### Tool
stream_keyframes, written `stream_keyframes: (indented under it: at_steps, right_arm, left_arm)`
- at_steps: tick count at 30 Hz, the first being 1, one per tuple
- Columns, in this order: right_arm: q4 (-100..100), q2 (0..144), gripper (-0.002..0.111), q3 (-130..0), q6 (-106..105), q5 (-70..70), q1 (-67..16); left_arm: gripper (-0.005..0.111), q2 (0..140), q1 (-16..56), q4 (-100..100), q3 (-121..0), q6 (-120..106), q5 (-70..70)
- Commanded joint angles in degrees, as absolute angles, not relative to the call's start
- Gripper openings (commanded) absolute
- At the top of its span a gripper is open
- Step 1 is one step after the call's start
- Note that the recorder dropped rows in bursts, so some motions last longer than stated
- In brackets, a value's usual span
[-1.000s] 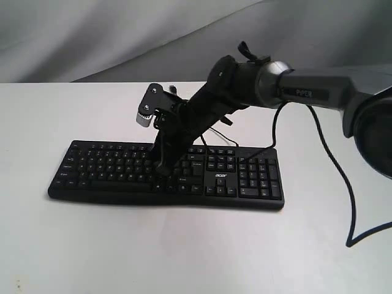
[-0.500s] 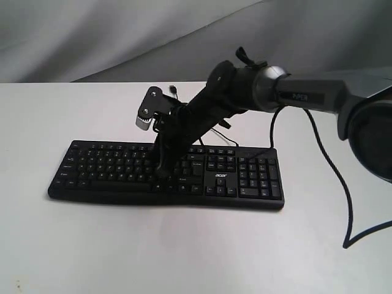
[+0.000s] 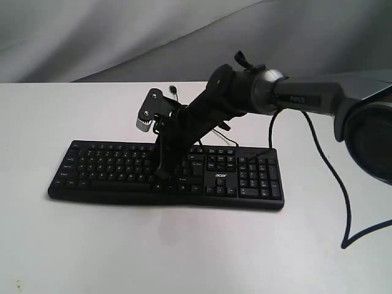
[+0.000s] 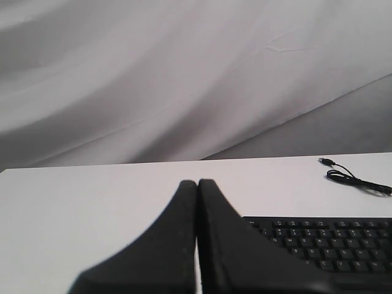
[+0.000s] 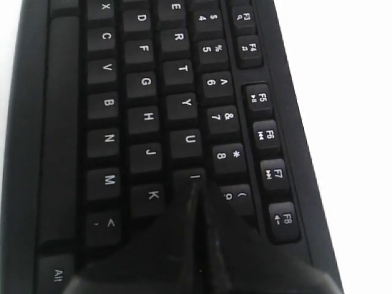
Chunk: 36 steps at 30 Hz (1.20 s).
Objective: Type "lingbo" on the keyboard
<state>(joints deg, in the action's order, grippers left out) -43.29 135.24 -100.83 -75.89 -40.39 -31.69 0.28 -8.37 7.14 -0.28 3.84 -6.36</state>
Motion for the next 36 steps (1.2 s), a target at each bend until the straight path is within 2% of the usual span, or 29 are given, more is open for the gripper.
stream_keyframes:
  at_steps: [1,13,18,23,27,30,36]
  right_arm:
    - [-43.92,136.40,0.000,-100.46,-76.71,-39.96,-31.38]
    - [-38.02,128.01,0.000,-100.46,-71.57,-48.29,-31.38]
    - [-30.59,116.68,0.000,-100.46,-59.74,-49.59,-31.38]
    - [-15.07,99.79,0.000,-100.31,-42.57,-48.27,-31.38]
    - [-7.25,84.85,0.000,-91.82,-32.84,-42.85,-31.38]
    - [-7.05,70.88,0.000,-76.91,-29.23,-33.02,-31.38]
    - [-7.96,56.34,0.000,-59.75,-18.96,-20.25,-31.38]
  left_arm:
    - [0.001,0.00,-7.99,7.16,0.00,3.96,-6.01]
    - [0.001,0.00,-7.99,7.16,0.00,3.96,-6.01]
    - [0.001,0.00,-7.99,7.16,0.00,3.96,-6.01]
    - [0.001,0.00,-7.99,7.16,0.00,3.96,-6.01]
    - [0.001,0.00,-7.99,7.16,0.00,3.96,-6.01]
    - [0.001,0.00,-7.99,7.16,0.00,3.96,-6.01]
    - [0.001,0.00,-7.99,7.16,0.00,3.96,-6.01]
